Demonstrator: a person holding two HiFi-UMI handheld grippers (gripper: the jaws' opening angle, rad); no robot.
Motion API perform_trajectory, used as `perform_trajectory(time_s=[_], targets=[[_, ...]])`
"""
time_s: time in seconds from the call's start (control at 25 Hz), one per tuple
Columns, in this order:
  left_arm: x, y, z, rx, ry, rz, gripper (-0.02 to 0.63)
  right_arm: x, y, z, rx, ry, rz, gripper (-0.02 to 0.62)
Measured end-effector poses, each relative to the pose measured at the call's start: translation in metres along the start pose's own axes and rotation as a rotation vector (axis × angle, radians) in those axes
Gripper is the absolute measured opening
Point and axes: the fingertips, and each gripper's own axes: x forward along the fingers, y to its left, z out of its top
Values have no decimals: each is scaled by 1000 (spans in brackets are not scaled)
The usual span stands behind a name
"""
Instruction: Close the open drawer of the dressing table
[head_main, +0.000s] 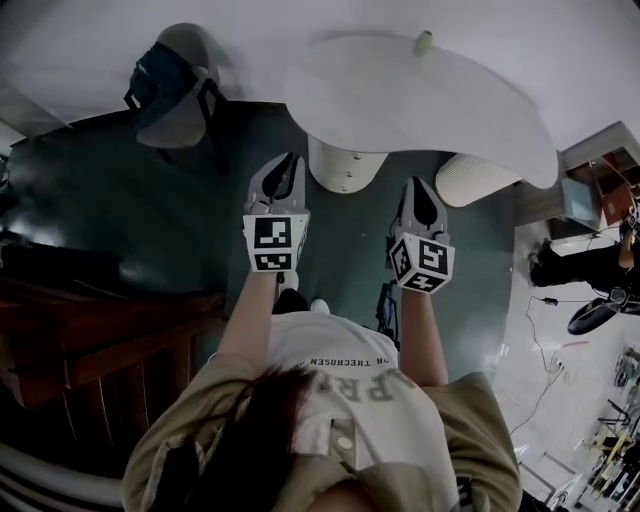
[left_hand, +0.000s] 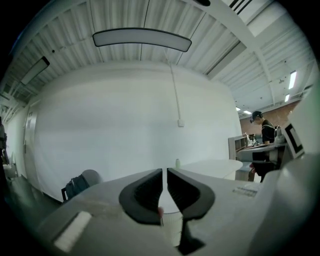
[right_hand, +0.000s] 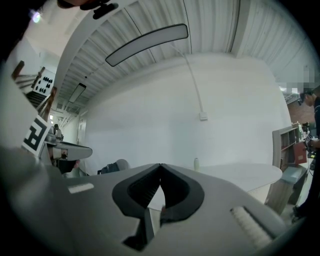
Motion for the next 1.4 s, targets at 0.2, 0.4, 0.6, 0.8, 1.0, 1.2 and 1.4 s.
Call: perform_trajectory(time_s=[0.2,0.4,0.6,0.8,1.0,1.2,1.4], targets=[[2,1,10,10,-14,-11,8,-7,2,15,7,-9,2,5],[7,3,19,25,-32,-25,8,-9,0,30,14,-34,-8,5],[10,6,24,28,-44,-36,8,-9,2,39,27,-57,-12,5],[11,9,26,34,-46,-41,8,-7,3,36,12,-39,-17,2],[11,17,25,38,-39,-33,8,-5,8,36,-6,-30,-15,2],[10,26,21,26,-33,-21,8,-4,12,39,-15,-39,-6,2],[9,30,15,18,-22,-19,8,-4,13,40,-15,-40,-7,2]])
